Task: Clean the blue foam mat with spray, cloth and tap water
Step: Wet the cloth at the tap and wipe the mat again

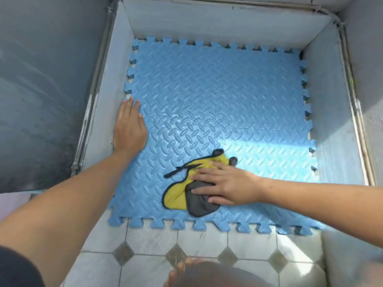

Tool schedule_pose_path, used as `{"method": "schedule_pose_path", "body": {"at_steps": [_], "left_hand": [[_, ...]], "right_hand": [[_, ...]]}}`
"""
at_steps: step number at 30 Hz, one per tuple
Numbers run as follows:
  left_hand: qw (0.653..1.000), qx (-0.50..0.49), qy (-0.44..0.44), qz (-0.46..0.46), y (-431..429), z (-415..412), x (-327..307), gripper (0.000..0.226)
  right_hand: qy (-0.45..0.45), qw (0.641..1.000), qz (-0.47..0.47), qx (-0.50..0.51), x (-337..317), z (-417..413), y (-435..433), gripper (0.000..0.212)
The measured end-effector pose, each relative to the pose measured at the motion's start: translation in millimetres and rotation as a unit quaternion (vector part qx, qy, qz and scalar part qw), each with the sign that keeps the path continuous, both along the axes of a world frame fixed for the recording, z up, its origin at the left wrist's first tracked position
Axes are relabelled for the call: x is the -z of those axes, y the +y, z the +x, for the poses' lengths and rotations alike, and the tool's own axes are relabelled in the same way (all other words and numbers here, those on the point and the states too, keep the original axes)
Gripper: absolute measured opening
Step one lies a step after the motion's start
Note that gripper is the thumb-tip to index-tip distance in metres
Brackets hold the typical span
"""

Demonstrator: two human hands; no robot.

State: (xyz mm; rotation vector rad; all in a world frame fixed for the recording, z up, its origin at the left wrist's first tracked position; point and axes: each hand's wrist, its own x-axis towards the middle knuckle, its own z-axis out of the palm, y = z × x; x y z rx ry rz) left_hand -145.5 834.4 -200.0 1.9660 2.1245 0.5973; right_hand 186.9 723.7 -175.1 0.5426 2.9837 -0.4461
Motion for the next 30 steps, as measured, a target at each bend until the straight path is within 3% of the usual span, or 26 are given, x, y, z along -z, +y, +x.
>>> {"method": "schedule_pose_path", "body": {"at_steps": [4,7,9,10,11,14,17,19,20,22,24,26,28,30], "left_hand": [[1.0,-0.005,-0.007,-0.015,-1,2,-2,0.048],[1.0,-0.004,-0.006,-0.024,-1,0,-4,0.052],[1.0,-0.004,-0.002,-0.023,-1,0,-5,0.053],[1.0,-0.004,-0.001,-0.022,-1,0,-5,0.053],[1.0,-0.006,0.0,-0.022,-1,0,-5,0.053],[1.0,-0.005,0.008,-0.02,-1,0,-5,0.053],[1.0,-0.002,0.008,-0.009,-1,-2,-4,0.053],[1.0,0.001,0.009,-0.003,0,-3,-2,0.052],[1.0,0.003,0.009,0.001,1,-3,-1,0.052],[1.0,0.003,0.008,0.005,1,-5,2,0.052],[1.0,0.004,0.007,0.009,0,-5,5,0.052],[1.0,0.011,0.003,0.019,2,-6,7,0.053],[0.999,0.019,0.006,0.028,4,-6,8,0.053],[0.999,0.02,0.01,0.03,3,-5,8,0.052]], "right_hand": [[-0.044,0.973,0.036,0.224,-5,84,77,0.05],[0.012,0.893,0.01,0.45,-6,108,104,0.046],[0.016,0.845,0.001,0.535,-7,96,94,0.046],[0.008,0.857,0.012,0.514,-9,88,81,0.046],[0.002,0.892,0.018,0.451,-13,81,65,0.046],[-0.03,0.989,-0.02,0.146,-27,74,8,0.04],[-0.056,0.993,-0.081,-0.058,-41,90,-12,0.036],[-0.074,0.992,-0.084,-0.06,-42,110,7,0.036],[-0.081,0.994,-0.075,-0.013,-40,122,22,0.036],[-0.077,0.979,-0.05,0.18,-40,145,54,0.038],[-0.064,0.903,-0.041,0.423,-43,164,74,0.045],[-0.07,0.821,-0.074,0.561,-50,178,83,0.051],[-0.096,0.803,-0.135,0.572,-62,186,89,0.049],[-0.149,0.82,-0.208,0.512,-77,179,92,0.042]]}}
